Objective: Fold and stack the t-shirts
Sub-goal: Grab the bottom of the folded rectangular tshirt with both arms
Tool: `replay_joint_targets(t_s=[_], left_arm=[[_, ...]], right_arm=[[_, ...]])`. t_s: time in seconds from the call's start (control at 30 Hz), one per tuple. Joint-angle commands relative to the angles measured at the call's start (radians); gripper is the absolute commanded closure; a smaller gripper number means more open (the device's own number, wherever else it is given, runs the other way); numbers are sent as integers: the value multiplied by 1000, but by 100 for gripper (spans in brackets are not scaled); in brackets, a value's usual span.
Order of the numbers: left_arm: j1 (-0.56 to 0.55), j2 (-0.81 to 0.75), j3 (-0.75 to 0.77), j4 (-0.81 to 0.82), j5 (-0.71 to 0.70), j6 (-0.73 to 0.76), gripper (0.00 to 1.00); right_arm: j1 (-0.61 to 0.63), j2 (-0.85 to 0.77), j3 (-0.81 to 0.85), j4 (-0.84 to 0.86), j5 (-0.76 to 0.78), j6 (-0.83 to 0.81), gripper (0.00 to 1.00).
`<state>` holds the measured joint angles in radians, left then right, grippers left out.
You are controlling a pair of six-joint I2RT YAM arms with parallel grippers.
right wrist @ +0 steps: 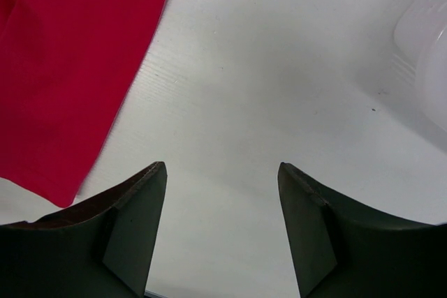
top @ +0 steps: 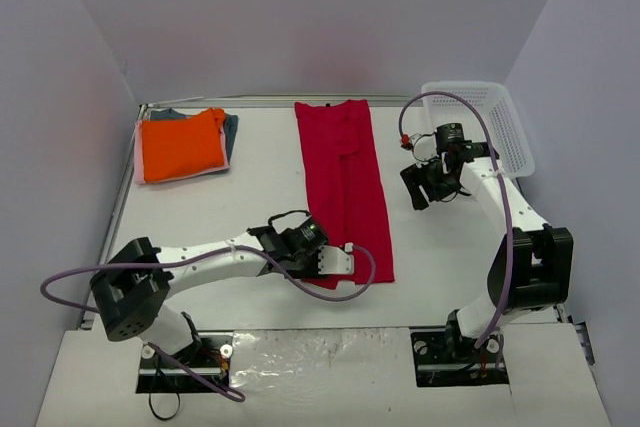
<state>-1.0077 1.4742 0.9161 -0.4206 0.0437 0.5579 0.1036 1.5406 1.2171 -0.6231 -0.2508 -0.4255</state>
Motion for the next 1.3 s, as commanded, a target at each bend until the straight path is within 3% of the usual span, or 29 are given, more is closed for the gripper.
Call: replay_joint_targets(t_s=[0.0, 0.3, 0.7, 1.03, 1.13, 1.23, 1.27], left_arm=[[-35, 34, 41, 40, -15, -21, 60], [-65, 94, 6, 75, 16, -9, 60], [-66, 107, 40, -7, 110, -15, 59], [-66, 182, 46, 9, 104, -29, 55], [-66, 213, 61, -3, 107, -35, 65], [-66, 228, 61, -1, 105, -44, 85], [-66, 229, 64, -3, 102, -50, 97]], right_arm=[[-8, -13, -2, -15, -1, 4, 39], [-8, 21, 9, -17, 10, 2, 39], [-10, 41, 5, -17, 27, -1, 38], [-10, 44, 4, -17, 28, -2, 38], [-8, 35, -4, -24, 21, -7, 38], [-1, 15, -14, -35, 22, -16, 38], [2, 7, -19, -36, 27, -18, 37]])
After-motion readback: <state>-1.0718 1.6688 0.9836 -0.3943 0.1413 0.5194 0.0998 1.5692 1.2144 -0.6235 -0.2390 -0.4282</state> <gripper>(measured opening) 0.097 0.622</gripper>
